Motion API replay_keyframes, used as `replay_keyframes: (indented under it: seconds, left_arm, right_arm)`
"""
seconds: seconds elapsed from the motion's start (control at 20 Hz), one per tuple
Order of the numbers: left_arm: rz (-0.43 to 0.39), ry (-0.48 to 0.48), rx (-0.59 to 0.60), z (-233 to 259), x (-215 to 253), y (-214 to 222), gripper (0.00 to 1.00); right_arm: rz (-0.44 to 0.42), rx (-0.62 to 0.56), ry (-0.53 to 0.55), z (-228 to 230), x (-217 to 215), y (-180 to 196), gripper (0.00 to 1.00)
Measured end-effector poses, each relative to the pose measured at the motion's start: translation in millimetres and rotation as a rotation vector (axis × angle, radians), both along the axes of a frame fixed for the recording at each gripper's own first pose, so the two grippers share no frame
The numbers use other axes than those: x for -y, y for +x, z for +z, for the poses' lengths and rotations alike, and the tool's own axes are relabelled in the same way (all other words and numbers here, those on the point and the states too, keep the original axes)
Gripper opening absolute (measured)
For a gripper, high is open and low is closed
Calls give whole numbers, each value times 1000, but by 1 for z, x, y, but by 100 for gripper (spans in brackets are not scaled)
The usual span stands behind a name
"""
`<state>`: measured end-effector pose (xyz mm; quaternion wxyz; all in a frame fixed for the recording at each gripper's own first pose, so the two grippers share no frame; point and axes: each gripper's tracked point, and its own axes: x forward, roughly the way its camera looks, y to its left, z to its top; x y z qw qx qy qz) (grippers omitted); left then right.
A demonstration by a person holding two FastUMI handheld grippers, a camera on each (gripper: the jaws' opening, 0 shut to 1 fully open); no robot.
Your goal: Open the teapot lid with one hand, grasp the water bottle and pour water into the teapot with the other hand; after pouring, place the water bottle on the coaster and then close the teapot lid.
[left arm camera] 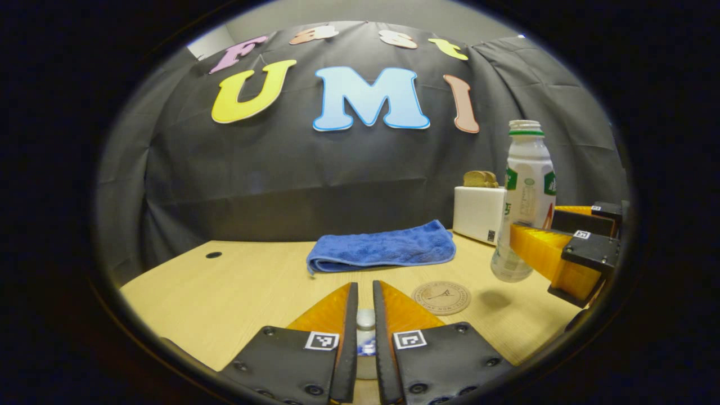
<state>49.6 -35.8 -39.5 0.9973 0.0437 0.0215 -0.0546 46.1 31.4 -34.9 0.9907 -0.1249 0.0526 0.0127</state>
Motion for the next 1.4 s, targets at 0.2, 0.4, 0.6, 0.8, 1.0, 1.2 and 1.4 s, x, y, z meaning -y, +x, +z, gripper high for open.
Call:
replay_keyframes:
  seconds: [0.2, 0.4, 0.6, 0.8, 1.0, 1.2, 1.4]
  left_arm:
    - [13, -13, 16, 6, -6, -3, 33]
    - [24, -45, 29, 12, -15, -8, 25]
    - [26, -81, 46, 23, -21, -18, 24]
    - [46, -89, 51, 30, -45, -36, 32]
    - [71, -97, 67, 35, -69, -49, 33]
    - [76, -103, 67, 34, -79, -55, 32]
    - [86, -83, 75, 35, -90, -60, 32]
  right_arm:
    - [-2, -13, 10, -5, 1, 2, 74]
    - [10, -36, 28, -12, -3, 3, 74]
    - [50, -65, 56, -21, -15, 10, 74]
    - [79, -110, 85, -32, -24, 26, 74]
    - [111, -113, 62, -32, -42, 48, 74]
    - [133, -128, 49, -41, -61, 62, 74]
    - [121, -164, 72, -57, -63, 70, 74]
